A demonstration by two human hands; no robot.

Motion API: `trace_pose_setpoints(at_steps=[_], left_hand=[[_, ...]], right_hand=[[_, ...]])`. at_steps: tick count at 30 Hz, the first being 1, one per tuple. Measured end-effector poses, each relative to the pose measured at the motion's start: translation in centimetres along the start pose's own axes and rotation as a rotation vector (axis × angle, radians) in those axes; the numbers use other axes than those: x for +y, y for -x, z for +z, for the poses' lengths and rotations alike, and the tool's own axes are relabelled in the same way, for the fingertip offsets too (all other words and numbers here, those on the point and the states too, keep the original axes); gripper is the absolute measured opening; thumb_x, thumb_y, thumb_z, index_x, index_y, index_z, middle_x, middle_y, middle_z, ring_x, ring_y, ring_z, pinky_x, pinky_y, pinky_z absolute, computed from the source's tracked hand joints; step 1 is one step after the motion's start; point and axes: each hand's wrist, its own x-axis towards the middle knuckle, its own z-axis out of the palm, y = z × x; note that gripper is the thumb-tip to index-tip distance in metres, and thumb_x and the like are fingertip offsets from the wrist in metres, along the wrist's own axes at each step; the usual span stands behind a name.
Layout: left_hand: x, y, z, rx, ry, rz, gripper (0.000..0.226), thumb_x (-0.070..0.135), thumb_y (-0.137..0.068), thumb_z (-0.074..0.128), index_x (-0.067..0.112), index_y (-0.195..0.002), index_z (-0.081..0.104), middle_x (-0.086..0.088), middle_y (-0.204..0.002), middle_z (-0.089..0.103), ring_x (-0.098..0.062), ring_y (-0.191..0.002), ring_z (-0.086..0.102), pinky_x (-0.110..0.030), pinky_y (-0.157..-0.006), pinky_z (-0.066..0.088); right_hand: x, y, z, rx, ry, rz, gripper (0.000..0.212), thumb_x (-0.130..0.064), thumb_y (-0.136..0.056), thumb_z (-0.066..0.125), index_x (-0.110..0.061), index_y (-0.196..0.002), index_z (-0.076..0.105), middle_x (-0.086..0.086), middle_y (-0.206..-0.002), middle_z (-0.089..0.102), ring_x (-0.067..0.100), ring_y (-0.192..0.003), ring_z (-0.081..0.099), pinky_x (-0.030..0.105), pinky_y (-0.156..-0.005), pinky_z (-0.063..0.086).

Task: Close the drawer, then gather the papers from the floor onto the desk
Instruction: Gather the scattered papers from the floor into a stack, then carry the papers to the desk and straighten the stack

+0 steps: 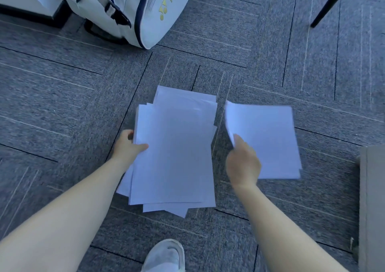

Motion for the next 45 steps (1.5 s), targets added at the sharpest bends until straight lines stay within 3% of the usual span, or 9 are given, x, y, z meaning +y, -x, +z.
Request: trace_pose_setpoints(at_steps=[4, 8, 11, 15, 20, 28, 32, 38, 45], left_hand=[[0.7, -0.4, 1.4, -0.115, 0.110, -0.074, 0.053, 0.012, -0.080, 0.071, 0.011, -0.128, 0.048, -0.009, -0.114, 0.059, -0.030, -0.099, 0.061, -0.047, -0.088, 0.052], [1.0, -2.0, 1.0, -0.310, 0.419, -0.289, 0.057, 0.064, -0.081, 0.052, 0.021, -0.117, 0.066, -0.007, -0.118, 0.070, -0.028, -0.103, 0.067, -0.049, -0.096, 0.049], [1.9, -2.0, 1.7, -0.368, 0.214, -0.177, 0.077, 0.053, -0.056, 0.083, 0.020, -0.123, 0.063, -0.008, -0.121, 0.070, -0.027, -0.105, 0.068, -0.050, -0.096, 0.050], [3.4, -0.1, 4.8, -0.237, -0.028, 0.066, 0.056, -0.001, -0.072, 0.073, 0.008, -0.125, 0.057, -0.012, -0.118, 0.066, -0.026, -0.101, 0.064, -0.041, -0.087, 0.052], [10.9, 5.5, 5.1, -0.344, 0.086, 0.261, 0.049, -0.006, -0.069, 0.073, 0.012, -0.112, 0.059, 0.002, -0.098, 0.066, -0.013, -0.084, 0.064, -0.019, -0.064, 0.056], [33.4, 22.8, 0.1, -0.602, 0.201, 0.449, 0.041, -0.007, -0.057, 0.073, 0.013, -0.093, 0.064, 0.011, -0.075, 0.076, -0.004, -0.071, 0.070, -0.024, -0.069, 0.059], [46.6, 34.1, -2.4, -0.716, 0.162, 0.545, 0.039, -0.022, -0.065, 0.068, 0.008, -0.090, 0.065, 0.009, -0.071, 0.076, -0.005, -0.066, 0.070, -0.024, -0.064, 0.059], [64.0, 53.1, -1.6, -0.821, 0.207, 0.747, 0.032, -0.014, -0.070, 0.070, 0.014, -0.084, 0.067, 0.016, -0.064, 0.074, 0.000, -0.060, 0.069, -0.018, -0.058, 0.055], [70.3, 75.2, 9.0, -1.135, 0.208, 0.786, 0.017, 0.000, -0.067, 0.076, 0.012, -0.078, 0.072, 0.002, -0.069, 0.071, -0.015, -0.067, 0.062, -0.031, -0.068, 0.050]], right_hand=[[-4.1, 2.5, 2.2, -0.117, 0.071, -0.488, 0.055, 0.004, -0.076, 0.041, -0.019, -0.125, 0.051, 0.003, -0.123, 0.061, 0.035, -0.100, 0.054, 0.035, -0.057, 0.033], [-1.8, 3.5, 5.8, -0.391, 0.224, -0.697, 0.050, 0.001, -0.076, 0.048, -0.015, -0.122, 0.058, 0.005, -0.138, 0.056, 0.041, -0.105, 0.057, 0.037, -0.061, 0.038], [0.0, 3.5, 5.2, -0.501, 0.166, -0.805, 0.039, -0.025, -0.085, 0.051, -0.025, -0.124, 0.060, -0.003, -0.144, 0.053, 0.036, -0.122, 0.051, 0.044, -0.090, 0.044], [0.7, 1.2, 2.9, -0.450, -0.196, -0.360, 0.054, -0.049, -0.091, 0.050, -0.026, -0.140, 0.049, -0.003, -0.152, 0.041, 0.020, -0.141, 0.032, 0.037, -0.115, 0.026], [2.4, -4.5, -3.6, -0.382, -0.964, 0.450, 0.105, -0.054, -0.075, 0.072, -0.027, -0.154, 0.008, 0.004, -0.160, 0.024, 0.029, -0.143, 0.032, 0.057, -0.113, 0.030], [1.5, -1.1, -28.6, -0.350, -1.367, 0.350, 0.126, -0.072, -0.038, 0.081, -0.027, -0.146, 0.035, -0.004, -0.126, 0.059, 0.017, -0.108, 0.058, 0.034, -0.081, 0.041], [0.7, 2.6, -46.2, -0.067, -1.572, 0.217, 0.050, -0.027, -0.068, 0.079, -0.021, -0.116, 0.064, -0.004, -0.104, 0.074, 0.014, -0.089, 0.068, 0.032, -0.078, 0.053], [2.5, 11.8, -72.5, 0.472, -1.440, 0.127, 0.013, -0.007, -0.081, 0.071, -0.014, -0.091, 0.068, -0.007, -0.075, 0.076, 0.010, -0.066, 0.067, 0.024, -0.062, 0.055], [10.2, 26.9, -89.9, 1.097, -1.138, 0.297, 0.018, -0.009, -0.082, 0.066, -0.026, -0.085, 0.068, -0.010, -0.077, 0.072, 0.010, -0.073, 0.064, 0.031, -0.070, 0.052]])
